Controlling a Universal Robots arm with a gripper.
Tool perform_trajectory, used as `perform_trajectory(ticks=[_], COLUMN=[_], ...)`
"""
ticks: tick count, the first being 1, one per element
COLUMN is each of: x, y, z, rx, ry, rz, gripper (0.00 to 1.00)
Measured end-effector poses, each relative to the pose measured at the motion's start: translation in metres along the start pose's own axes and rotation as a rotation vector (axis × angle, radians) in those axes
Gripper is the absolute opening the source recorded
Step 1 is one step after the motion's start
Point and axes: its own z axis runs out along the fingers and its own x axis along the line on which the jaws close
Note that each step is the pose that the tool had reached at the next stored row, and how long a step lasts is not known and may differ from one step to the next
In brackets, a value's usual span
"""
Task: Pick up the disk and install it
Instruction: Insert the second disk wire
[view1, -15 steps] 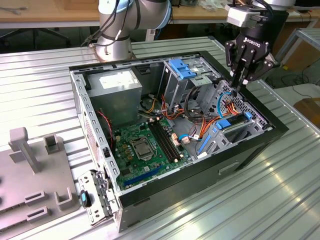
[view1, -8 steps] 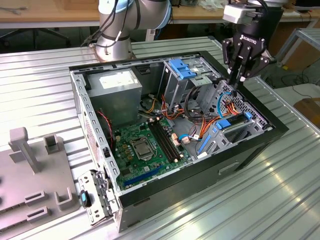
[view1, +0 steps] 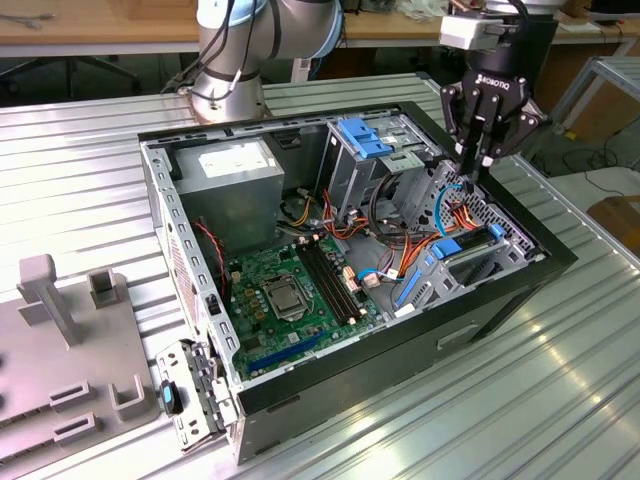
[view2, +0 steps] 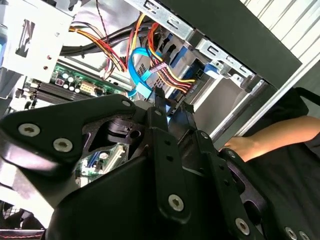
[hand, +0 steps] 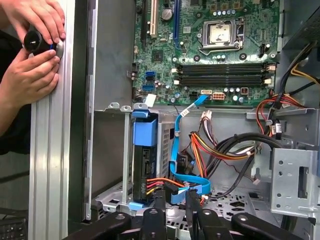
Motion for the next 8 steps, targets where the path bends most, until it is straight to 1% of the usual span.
perform_trajectory(ticks=[2, 4, 7, 8], x=[-0.0006, -0.0009, -0.0014, -0.0019], y=[0.0002, 0.0003, 0.0005, 0.0006], z=[0.0006, 0.0012, 0.0026, 0.0031], rx=[0.0006, 0.0013, 0.0026, 0.0033], ry=[0.003, 0.0095, 0.0251, 0.0283], rz=[-0.002, -0.004, -0.009, -0.011], gripper=[0.31, 0.31, 0.31, 0.31])
